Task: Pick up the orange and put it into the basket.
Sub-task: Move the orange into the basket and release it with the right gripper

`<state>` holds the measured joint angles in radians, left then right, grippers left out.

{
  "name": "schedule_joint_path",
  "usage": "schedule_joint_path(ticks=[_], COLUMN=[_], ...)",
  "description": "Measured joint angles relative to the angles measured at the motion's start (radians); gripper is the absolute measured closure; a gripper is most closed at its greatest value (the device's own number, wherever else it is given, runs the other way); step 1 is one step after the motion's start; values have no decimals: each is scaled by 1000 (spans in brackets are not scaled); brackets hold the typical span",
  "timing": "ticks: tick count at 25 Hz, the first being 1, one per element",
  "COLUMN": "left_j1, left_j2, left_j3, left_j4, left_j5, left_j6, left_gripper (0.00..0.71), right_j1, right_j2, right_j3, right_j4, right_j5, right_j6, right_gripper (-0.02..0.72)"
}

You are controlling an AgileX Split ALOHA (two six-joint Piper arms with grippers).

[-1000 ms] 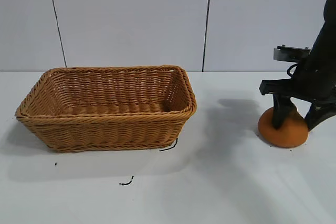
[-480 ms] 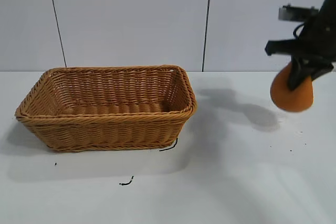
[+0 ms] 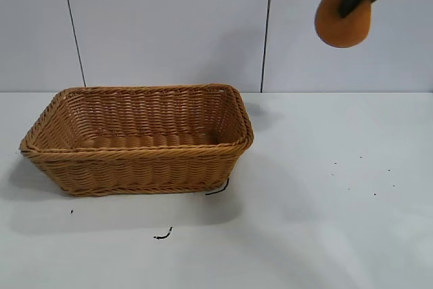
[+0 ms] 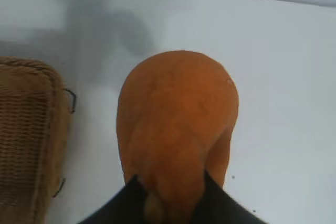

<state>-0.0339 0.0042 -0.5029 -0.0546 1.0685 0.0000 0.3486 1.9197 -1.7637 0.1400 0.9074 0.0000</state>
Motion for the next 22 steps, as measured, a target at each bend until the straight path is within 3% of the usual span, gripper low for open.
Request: schedule_joint_path(ticks=[8, 14, 18, 20, 22], left_j1=[0, 0, 0, 0, 0], left_j2=[0, 0, 0, 0, 0], left_j3=[0, 0, 0, 0, 0], left_j4=[0, 0, 0, 0, 0], left_j5=[0, 0, 0, 0, 0], left_j6=[0, 0, 0, 0, 0], left_gripper=[71, 71, 71, 71, 71], right_j1=[198, 257, 263, 263, 263], right_j2=[164, 311, 361, 363, 363], right_j3=[0, 0, 0, 0, 0], right_j4=[5, 22, 26, 27, 27], right_j5=[-147, -239, -258, -258, -254], right_j6=[40, 42, 42, 42, 38], right_gripper=[673, 673, 658, 569, 397])
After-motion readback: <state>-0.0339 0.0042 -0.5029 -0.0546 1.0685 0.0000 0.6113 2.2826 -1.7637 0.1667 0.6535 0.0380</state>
